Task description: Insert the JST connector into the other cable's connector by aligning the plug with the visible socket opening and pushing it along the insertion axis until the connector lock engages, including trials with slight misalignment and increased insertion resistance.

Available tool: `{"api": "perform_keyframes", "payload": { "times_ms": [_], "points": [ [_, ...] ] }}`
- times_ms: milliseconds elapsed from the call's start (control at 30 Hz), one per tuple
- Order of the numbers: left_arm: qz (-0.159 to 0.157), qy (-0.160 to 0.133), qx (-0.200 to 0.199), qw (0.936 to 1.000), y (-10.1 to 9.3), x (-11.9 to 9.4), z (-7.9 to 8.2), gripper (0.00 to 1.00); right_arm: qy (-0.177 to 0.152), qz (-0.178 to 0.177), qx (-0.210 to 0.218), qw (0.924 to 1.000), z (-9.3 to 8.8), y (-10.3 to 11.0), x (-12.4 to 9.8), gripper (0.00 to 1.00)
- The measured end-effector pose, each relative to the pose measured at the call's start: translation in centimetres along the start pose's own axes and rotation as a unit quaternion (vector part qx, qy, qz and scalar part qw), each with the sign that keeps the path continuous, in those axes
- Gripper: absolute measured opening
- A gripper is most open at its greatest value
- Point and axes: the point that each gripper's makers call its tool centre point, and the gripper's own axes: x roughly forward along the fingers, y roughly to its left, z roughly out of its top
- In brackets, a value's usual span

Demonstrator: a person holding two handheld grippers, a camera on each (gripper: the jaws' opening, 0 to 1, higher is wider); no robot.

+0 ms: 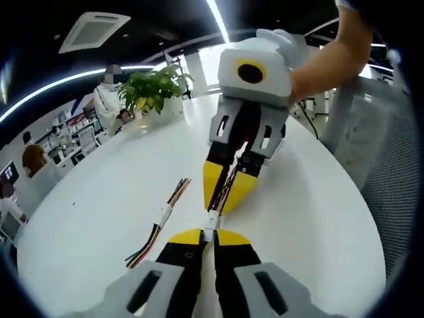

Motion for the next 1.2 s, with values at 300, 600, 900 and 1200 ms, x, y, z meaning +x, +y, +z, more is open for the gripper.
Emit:
{"api": "perform_keyframes", "payload": {
  "times_ms": [300,600,900,1200],
  "points": [
    [0.011,0.002,-0.012,0.9999,0.3,0.0,-0.4,0.0,0.012,-0.004,-0.03,0.9995,-0.4,-0.1,0.4,0.04],
    [0.015,0.008,-0.033,0.9993,0.6,-0.2,-1.1,0.0,0.027,-0.014,-0.035,0.9989,-0.8,-0.5,0.3,0.04],
    [0.014,0.007,-0.04,0.9991,0.6,-0.3,-1.3,0.0,0.028,-0.021,-0.028,0.999,-1.0,-1.0,0.1,0.05],
    [0.014,0.008,-0.043,0.9989,0.6,-0.4,-1.3,0.0,0.028,-0.023,-0.021,0.9991,-0.9,-1.2,0.1,0.05]
  ]
}}
